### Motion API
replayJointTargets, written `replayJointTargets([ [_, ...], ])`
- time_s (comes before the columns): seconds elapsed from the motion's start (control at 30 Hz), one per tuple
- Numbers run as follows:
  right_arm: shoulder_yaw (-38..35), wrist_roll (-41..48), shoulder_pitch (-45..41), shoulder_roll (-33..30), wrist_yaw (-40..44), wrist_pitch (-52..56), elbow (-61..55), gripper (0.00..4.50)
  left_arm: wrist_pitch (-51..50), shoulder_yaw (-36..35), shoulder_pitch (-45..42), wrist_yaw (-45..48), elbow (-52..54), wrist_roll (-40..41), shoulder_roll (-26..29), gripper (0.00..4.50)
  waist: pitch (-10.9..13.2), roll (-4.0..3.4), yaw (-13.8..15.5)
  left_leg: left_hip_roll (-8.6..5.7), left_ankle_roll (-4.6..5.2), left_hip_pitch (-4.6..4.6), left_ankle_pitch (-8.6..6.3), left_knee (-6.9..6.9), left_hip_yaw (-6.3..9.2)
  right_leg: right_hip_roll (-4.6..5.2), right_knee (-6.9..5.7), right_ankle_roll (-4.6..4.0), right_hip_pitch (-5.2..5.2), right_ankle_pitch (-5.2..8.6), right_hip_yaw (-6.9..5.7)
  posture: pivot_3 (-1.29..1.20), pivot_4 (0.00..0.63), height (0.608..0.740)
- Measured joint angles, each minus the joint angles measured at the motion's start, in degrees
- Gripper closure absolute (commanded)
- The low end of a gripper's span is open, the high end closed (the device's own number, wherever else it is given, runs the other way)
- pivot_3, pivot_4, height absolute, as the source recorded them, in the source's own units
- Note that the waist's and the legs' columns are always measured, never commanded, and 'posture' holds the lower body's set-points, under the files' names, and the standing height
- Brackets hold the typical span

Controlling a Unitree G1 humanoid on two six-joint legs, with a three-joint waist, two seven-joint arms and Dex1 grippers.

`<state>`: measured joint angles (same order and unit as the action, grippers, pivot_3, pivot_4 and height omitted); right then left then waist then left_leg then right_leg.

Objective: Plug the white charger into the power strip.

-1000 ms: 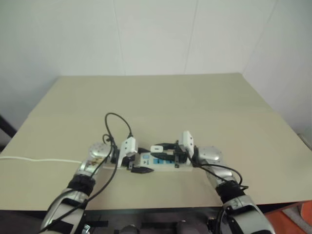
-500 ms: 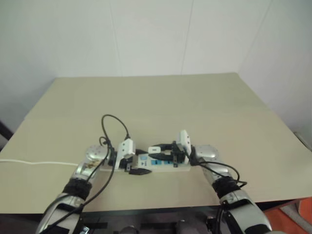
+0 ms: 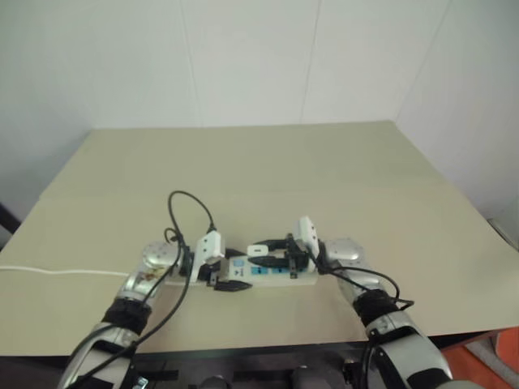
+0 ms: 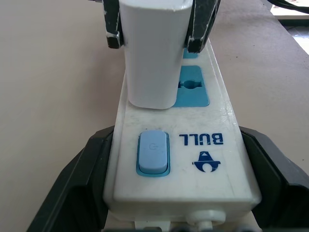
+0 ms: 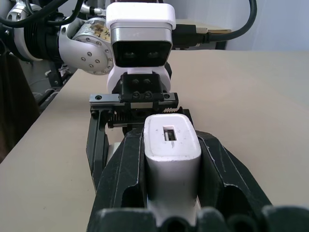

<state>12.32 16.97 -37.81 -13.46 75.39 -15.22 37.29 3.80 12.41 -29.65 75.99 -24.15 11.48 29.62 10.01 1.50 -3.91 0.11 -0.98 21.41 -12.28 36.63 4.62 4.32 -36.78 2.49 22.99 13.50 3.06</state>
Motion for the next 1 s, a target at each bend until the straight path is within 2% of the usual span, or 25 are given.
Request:
replayJointTargets([
  [0.57, 3.24, -0.1, -2.83, -1.09, 0.95, -0.28, 2.98, 3.38, -0.6, 0.13, 0.85, -0.57, 0.96, 0.19, 0.71, 1.21, -0.08, 0.1, -0.25, 0.11, -0.01, -0.35, -0.01, -0.1, 0.0, -0.09, 0.02, -0.06, -0.31, 0.05, -0.01, 0.0, 0.15, 0.74],
  [0.83, 3.55, -0.49, -4.12, -0.09, 0.52, 0.36, 4.65, 3.38, -0.61, 0.1, 0.85, -0.48, 0.82, 0.25, 1.54, 1.21, -0.09, 0.09, -0.21, 0.65, -0.01, -0.43, -0.01, -0.15, -0.02, -0.67, 0.02, -0.26, -0.31, 0.02, 0.01, 0.0, 0.15, 0.74],
  [0.9, 3.5, -0.49, -4.12, -0.02, 0.34, 0.78, 4.65, 2.64, -0.61, 0.1, 0.85, -0.48, 0.79, 0.25, 1.58, 1.21, -0.09, 0.09, -0.14, 0.73, -0.02, -0.45, -0.01, -0.16, -0.02, -0.76, 0.02, -0.33, -0.31, 0.01, 0.01, 0.0, 0.15, 0.74],
  [1.0, 2.78, -2.18, -3.91, -1.33, -0.57, 2.48, 4.79, 1.77, -0.49, -0.03, 0.87, -0.31, 0.59, 0.25, 1.65, 1.21, -0.17, 0.19, -0.13, 0.76, -0.02, -0.47, -0.02, -0.21, -0.02, -0.8, 0.02, -0.39, -0.3, 0.02, 0.03, 0.0, 0.15, 0.74],
])
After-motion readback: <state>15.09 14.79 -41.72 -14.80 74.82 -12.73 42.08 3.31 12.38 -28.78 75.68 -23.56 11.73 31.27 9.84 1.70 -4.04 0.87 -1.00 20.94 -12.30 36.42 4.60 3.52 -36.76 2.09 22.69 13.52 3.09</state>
